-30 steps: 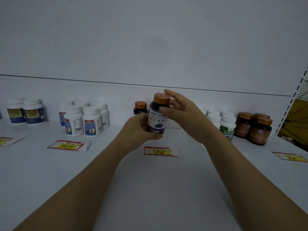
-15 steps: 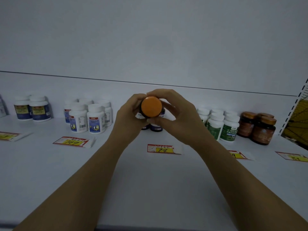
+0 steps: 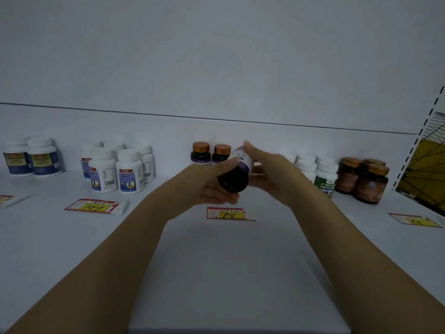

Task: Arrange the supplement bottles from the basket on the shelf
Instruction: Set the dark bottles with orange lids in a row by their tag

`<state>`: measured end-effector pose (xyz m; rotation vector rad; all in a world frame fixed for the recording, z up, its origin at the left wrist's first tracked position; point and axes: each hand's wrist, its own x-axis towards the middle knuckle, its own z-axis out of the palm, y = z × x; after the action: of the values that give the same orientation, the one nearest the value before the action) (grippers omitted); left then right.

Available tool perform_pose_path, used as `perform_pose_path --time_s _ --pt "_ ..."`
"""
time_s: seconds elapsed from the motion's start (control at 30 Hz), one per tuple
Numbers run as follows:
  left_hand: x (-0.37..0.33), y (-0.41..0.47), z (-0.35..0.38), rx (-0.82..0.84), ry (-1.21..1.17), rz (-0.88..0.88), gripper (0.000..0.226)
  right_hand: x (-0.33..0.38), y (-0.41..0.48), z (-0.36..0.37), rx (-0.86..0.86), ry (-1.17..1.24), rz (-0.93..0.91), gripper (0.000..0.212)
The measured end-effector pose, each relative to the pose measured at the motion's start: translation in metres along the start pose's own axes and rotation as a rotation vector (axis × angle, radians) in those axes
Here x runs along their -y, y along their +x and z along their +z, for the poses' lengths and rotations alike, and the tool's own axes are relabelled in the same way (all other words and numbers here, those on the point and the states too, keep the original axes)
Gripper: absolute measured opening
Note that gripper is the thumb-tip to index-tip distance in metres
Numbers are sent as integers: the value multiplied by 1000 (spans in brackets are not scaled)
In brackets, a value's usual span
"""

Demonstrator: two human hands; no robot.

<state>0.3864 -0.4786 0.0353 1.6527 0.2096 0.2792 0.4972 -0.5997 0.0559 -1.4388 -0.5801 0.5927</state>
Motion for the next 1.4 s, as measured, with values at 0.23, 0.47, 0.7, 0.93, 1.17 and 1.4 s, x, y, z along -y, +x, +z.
perform_pose_path --time_s 0.23,0.47,0.7,0.93,1.17,1.4 --pt "3 -1 -4 29 7 -82 51 -9 5 0 4 -39 111 33" --pt "5 0 -3 -47 280 89 41 1 8 -10 75 -106 -209 35" --pt "13 2 -2 -124 481 275 41 12 -2 -14 96 -366 -388 35" --pt "25 6 -6 -174 659 294 51 32 4 -16 -8 -716 -350 35" --pt "49 17 -25 -245 1190 51 48 46 37 -6 -60 -1067 -364 44" --pt "65 19 -34 -193 1346 -202 61 25 66 -7 -136 -1115 -318 37"
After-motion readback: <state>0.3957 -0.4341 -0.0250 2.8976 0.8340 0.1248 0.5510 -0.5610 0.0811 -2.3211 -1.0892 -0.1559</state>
